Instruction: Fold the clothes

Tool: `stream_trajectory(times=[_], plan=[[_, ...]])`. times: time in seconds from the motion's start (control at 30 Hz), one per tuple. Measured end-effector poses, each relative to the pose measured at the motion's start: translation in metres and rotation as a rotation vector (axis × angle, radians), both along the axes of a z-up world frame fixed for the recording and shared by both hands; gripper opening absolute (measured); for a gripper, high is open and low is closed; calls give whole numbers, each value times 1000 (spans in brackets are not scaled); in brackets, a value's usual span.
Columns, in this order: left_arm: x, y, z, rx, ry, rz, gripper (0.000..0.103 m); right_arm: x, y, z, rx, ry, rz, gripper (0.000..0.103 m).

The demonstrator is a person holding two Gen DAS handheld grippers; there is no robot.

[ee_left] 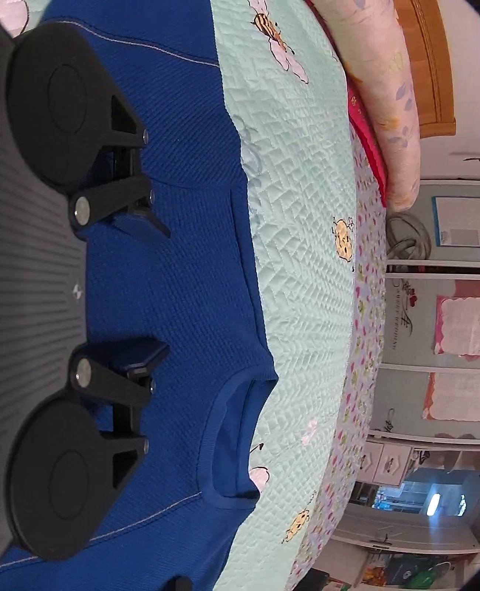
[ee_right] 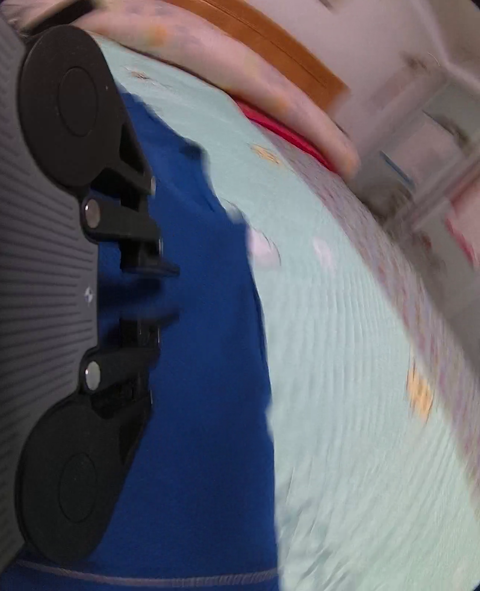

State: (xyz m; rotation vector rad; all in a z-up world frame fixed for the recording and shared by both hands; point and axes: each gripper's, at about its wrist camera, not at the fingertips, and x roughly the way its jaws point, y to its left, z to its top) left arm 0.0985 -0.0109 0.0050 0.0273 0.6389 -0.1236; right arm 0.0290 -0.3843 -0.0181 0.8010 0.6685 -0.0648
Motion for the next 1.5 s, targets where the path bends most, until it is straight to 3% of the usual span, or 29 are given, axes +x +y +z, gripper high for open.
stream_trajectory(times=[0.1, 0.2, 0.3, 0.37, 0.47, 0.57, 0.6, 0.67, 0.77, 0.83, 0.9, 0.97, 1.07, 1.1, 1.13, 1.17, 1.23, 1.27, 1.37, 1.4, 1.47, 1.5], plan=[[-2, -1, -2, 4, -18, 1, 65, -9, 5, 16, -89, -41, -70, 8], [-4, 1, -3, -14, -29, 3, 65, -3, 23, 24, -128, -66, 12, 19], [-4, 4, -3, -36, -30, 3, 65, 12, 31, 12, -145, -24, 39, 15], [-5, 4, -3, -34, -34, 3, 65, 15, 25, 7, -131, -16, -20, 2], [-5, 4, -4, -35, -39, 3, 65, 20, 29, 13, -171, -8, -99, 1], [-6, 4, -5, -40, -45, 3, 65, 29, 47, 21, -236, -42, -50, 26], [-6, 4, -5, -40, -46, 4, 65, 34, 49, 19, -223, -48, -18, 29], [-7, 4, -5, -42, -48, 4, 65, 46, 45, 10, -173, -32, 17, 28], [-6, 4, -6, -45, -48, 3, 66, 46, 30, 2, -169, -8, -63, 0], [-6, 4, -6, -43, -49, 4, 66, 39, 30, 7, -201, -1, -120, 0], [-6, 4, -6, -43, -50, 3, 66, 29, 44, 17, -271, -24, -108, 16], [-6, 4, -7, -42, -51, 4, 66, 20, 56, 21, -271, -61, -36, 28], [-7, 4, -7, -39, -52, 4, 66, 17, 55, 10, -252, -27, 14, 26], [-7, 4, -7, -38, -52, 4, 66, 17, 50, 7, -242, -14, -4, 10], [-7, 3, -7, -36, -52, 4, 67, 17, 43, 4, -223, -8, -33, 5], [-7, 3, -7, -34, -52, 4, 67, 14, 41, 6, -216, -6, -57, 6], [-7, 3, -7, -33, -52, 5, 67, 5, 46, 15, -229, -23, -72, 18], [-7, 3, -7, -35, -52, 5, 67, -1, 53, 21, -251, -47, -52, 26], [-6, 5, -7, -39, -53, 5, 67, -11, 66, 18, -238, -68, 53, 30], [-6, 5, -7, -38, -53, 5, 67, -10, 66, 10, -251, -31, 64, 29], [-6, 5, -7, -39, -53, 5, 67, -15, 59, 4, -255, -17, 35, 13], [-6, 5, -7, -40, -53, 5, 67, -17, 57, 6, -250, -15, 16, 13]])
